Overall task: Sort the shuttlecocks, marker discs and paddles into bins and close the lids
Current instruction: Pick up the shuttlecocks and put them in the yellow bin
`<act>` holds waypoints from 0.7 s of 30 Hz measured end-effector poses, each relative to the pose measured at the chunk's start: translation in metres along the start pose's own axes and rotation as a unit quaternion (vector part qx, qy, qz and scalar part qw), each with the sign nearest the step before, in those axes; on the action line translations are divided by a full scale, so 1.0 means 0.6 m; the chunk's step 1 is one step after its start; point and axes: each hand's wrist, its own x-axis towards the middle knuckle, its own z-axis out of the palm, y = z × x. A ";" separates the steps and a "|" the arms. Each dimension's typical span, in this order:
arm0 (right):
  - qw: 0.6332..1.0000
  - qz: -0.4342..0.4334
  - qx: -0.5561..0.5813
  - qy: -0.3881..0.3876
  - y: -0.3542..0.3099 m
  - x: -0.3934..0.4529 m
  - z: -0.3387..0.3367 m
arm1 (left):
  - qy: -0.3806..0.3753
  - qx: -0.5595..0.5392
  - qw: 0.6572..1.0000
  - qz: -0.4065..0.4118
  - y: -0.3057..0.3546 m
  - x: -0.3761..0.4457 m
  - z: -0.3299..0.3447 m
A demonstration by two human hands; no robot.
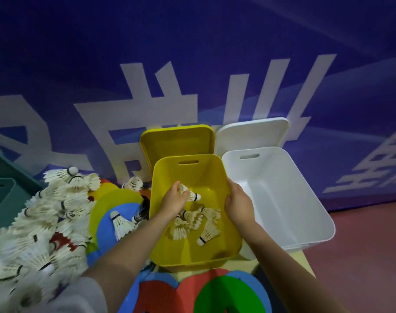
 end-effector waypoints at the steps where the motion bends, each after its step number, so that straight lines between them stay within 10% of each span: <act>1: 1.000 0.001 0.006 0.009 0.000 -0.001 0.001 | -0.005 0.002 1.000 -0.023 0.000 0.012 0.008; 8: 0.999 0.018 0.038 0.015 0.010 0.003 0.007 | -0.011 0.024 0.994 -0.109 -0.025 0.039 0.039; 21: 0.991 -0.011 -0.128 0.032 -0.105 -0.031 -0.008 | -0.022 -0.071 0.990 0.116 0.001 -0.135 -0.197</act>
